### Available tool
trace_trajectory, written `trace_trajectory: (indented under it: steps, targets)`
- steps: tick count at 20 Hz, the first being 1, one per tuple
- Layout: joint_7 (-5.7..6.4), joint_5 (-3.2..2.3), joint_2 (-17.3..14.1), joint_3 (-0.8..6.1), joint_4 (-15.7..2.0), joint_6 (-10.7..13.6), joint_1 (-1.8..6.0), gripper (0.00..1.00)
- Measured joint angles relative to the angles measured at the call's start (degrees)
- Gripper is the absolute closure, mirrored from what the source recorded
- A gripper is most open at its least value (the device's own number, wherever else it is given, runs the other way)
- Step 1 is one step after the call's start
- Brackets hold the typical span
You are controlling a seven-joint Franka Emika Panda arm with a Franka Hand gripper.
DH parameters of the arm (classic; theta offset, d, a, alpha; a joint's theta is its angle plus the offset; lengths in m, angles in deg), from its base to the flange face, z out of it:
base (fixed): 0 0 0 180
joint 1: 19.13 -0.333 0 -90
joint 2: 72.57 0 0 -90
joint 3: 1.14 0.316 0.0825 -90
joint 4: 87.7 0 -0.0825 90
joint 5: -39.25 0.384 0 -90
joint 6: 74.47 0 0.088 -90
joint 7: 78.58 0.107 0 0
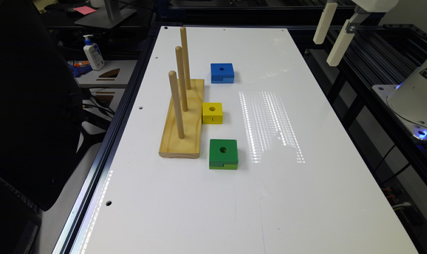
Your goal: Pick up blue block.
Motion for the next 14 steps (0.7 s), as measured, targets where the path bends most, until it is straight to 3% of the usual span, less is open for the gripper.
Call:
trace_trajectory:
  steps: [8,14]
  targets:
    - [-0.08,-0.01,0.01,0.00,0.00,0.00,0.51,0.00]
    - [-0.61,-0.11,0.05,-0.01,-0.05,-0.01,1.69,0.00]
